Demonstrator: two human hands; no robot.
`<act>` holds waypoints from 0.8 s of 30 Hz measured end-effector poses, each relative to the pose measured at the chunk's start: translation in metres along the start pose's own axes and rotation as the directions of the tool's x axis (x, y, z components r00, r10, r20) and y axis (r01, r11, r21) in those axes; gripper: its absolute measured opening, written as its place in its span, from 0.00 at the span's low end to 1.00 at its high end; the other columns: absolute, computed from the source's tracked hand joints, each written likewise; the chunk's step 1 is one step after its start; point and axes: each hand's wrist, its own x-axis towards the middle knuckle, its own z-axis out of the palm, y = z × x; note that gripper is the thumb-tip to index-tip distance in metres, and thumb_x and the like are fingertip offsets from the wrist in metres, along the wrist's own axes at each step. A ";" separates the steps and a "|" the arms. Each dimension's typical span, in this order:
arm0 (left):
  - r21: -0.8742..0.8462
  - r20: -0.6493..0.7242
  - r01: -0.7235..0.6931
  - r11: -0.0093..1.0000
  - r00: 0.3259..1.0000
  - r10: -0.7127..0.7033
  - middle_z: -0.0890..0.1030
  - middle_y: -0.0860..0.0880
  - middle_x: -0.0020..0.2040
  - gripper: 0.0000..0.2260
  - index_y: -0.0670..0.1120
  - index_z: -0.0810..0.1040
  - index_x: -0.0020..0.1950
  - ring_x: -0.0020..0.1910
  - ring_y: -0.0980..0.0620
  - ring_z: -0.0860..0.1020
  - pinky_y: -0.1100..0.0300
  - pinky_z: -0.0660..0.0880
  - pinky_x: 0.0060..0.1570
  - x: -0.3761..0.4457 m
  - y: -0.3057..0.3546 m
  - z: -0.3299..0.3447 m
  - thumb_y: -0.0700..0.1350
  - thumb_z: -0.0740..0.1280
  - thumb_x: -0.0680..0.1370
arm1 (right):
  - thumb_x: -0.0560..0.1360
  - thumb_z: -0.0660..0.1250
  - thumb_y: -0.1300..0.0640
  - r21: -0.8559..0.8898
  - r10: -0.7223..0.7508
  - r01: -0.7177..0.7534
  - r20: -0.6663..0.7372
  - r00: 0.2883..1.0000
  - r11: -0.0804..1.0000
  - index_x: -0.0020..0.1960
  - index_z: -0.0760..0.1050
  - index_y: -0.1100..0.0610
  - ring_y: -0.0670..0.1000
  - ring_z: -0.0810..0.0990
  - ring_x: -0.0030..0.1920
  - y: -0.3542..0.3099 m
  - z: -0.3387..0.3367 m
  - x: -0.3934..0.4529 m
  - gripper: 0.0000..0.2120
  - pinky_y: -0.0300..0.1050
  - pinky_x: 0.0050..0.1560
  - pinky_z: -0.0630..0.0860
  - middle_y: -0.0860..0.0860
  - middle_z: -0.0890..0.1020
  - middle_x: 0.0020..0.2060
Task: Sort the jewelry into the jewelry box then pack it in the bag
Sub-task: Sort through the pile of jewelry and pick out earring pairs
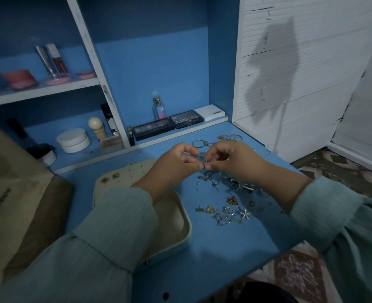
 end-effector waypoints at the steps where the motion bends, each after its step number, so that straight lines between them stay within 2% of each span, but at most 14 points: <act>1: 0.003 0.013 0.010 1.000 1.000 -0.010 0.83 0.55 0.40 0.09 0.54 0.73 0.45 0.40 0.56 0.78 0.61 0.70 0.43 0.000 0.000 0.000 0.44 0.72 0.72 | 0.68 0.74 0.62 -0.030 -0.016 0.017 0.015 1.000 0.999 0.36 0.75 0.49 0.38 0.72 0.31 -0.001 -0.002 -0.002 0.11 0.28 0.36 0.70 0.45 0.77 0.32; 4: 0.027 0.065 0.021 0.999 0.998 -0.023 0.82 0.56 0.40 0.10 0.55 0.73 0.46 0.42 0.56 0.78 0.62 0.70 0.45 -0.002 0.001 0.001 0.44 0.72 0.73 | 0.69 0.73 0.62 -0.121 -0.031 0.040 0.075 0.997 0.992 0.35 0.74 0.47 0.38 0.73 0.32 -0.001 -0.009 -0.007 0.12 0.30 0.37 0.70 0.44 0.77 0.32; 7: 0.092 0.096 0.016 0.996 0.995 -0.025 0.82 0.57 0.39 0.09 0.56 0.73 0.47 0.42 0.58 0.78 0.64 0.69 0.43 -0.004 0.000 0.002 0.45 0.71 0.74 | 0.70 0.72 0.61 -0.187 -0.008 0.021 0.072 0.997 0.982 0.35 0.73 0.48 0.39 0.72 0.32 0.000 -0.017 -0.013 0.12 0.30 0.37 0.70 0.43 0.76 0.32; 9: 0.201 0.109 0.002 0.980 0.994 -0.024 0.81 0.58 0.38 0.08 0.58 0.73 0.46 0.43 0.58 0.77 0.65 0.69 0.43 -0.004 -0.001 0.003 0.45 0.69 0.75 | 0.71 0.72 0.61 -0.212 0.010 0.002 0.056 0.998 0.977 0.36 0.74 0.51 0.38 0.72 0.31 0.001 -0.024 -0.018 0.09 0.27 0.34 0.69 0.43 0.76 0.32; 11: 0.354 0.127 -0.011 0.935 0.991 -0.036 0.79 0.61 0.40 0.07 0.59 0.74 0.45 0.46 0.59 0.76 0.65 0.70 0.48 -0.004 -0.004 0.005 0.46 0.67 0.76 | 0.71 0.72 0.61 -0.225 0.022 -0.013 0.037 0.999 0.974 0.37 0.75 0.53 0.37 0.73 0.30 0.002 -0.030 -0.024 0.07 0.27 0.33 0.69 0.44 0.77 0.33; 13: 0.487 0.142 -0.028 0.873 0.989 -0.048 0.77 0.63 0.41 0.07 0.60 0.77 0.46 0.48 0.60 0.75 0.58 0.68 0.61 -0.003 -0.006 0.008 0.46 0.66 0.76 | 0.70 0.72 0.62 -0.212 0.034 -0.031 0.010 0.999 0.977 0.37 0.75 0.54 0.36 0.73 0.29 0.006 -0.035 -0.030 0.07 0.26 0.33 0.70 0.44 0.78 0.32; 15: 0.572 0.151 -0.044 0.819 0.987 -0.052 0.75 0.64 0.41 0.06 0.59 0.78 0.49 0.49 0.61 0.73 0.49 0.61 0.69 -0.002 -0.007 0.012 0.48 0.66 0.77 | 0.70 0.72 0.64 -0.187 0.046 -0.049 -0.018 0.999 0.981 0.36 0.75 0.53 0.36 0.74 0.29 0.010 -0.039 -0.037 0.09 0.27 0.33 0.70 0.44 0.78 0.31; 19: 0.733 0.135 -0.092 0.674 0.991 -0.012 0.73 0.63 0.47 0.08 0.59 0.78 0.55 0.55 0.59 0.70 0.41 0.48 0.71 -0.001 -0.001 0.020 0.51 0.64 0.78 | 0.70 0.72 0.65 -0.125 0.063 -0.070 -0.059 0.996 0.990 0.36 0.76 0.52 0.37 0.75 0.30 0.015 -0.044 -0.050 0.10 0.26 0.34 0.71 0.45 0.79 0.32; 21: 0.783 0.139 -0.120 0.611 0.990 0.016 0.72 0.61 0.50 0.08 0.60 0.78 0.55 0.59 0.56 0.70 0.40 0.46 0.70 -0.001 0.003 0.023 0.52 0.63 0.78 | 0.69 0.72 0.65 -0.102 0.081 -0.089 -0.084 0.993 0.991 0.38 0.78 0.53 0.36 0.74 0.30 0.017 -0.045 -0.057 0.08 0.25 0.34 0.70 0.45 0.79 0.32; 24: 0.797 0.154 -0.142 0.587 0.988 0.029 0.73 0.60 0.54 0.08 0.60 0.78 0.55 0.62 0.54 0.69 0.39 0.44 0.70 -0.001 0.005 0.027 0.52 0.63 0.78 | 0.70 0.72 0.65 -0.059 0.092 -0.101 -0.139 0.986 0.993 0.44 0.81 0.58 0.36 0.74 0.30 0.023 -0.045 -0.067 0.05 0.24 0.34 0.70 0.44 0.79 0.32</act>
